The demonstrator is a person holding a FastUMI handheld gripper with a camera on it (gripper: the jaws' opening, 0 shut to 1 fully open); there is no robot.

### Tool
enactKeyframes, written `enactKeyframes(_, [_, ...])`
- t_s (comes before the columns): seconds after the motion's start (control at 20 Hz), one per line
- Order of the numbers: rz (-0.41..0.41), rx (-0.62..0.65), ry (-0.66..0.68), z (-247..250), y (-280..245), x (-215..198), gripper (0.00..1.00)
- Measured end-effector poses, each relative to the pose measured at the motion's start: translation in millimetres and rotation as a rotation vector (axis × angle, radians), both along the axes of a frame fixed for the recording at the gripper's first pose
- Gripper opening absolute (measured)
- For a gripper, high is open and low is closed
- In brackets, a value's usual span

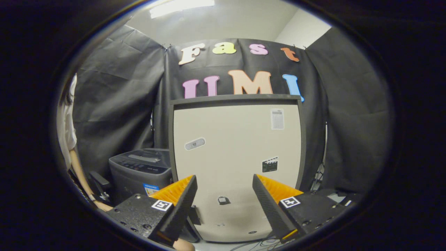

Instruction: Put the clothes into the washing machine and then close the washing machine lid.

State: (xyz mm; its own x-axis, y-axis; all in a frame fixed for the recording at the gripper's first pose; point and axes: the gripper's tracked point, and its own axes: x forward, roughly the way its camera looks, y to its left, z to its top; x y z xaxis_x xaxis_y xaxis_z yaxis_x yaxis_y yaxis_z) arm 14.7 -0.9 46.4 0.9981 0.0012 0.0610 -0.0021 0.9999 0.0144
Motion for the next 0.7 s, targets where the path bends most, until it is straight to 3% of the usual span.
enactKeyframes(0.3, [0.024, 0.014, 0.042, -6.8, 5.5, -5.6, 0.97])
enactKeyframes(0.7, [-0.005, 0.001, 0.088, -18.4, -0.2, -19.7, 0.97])
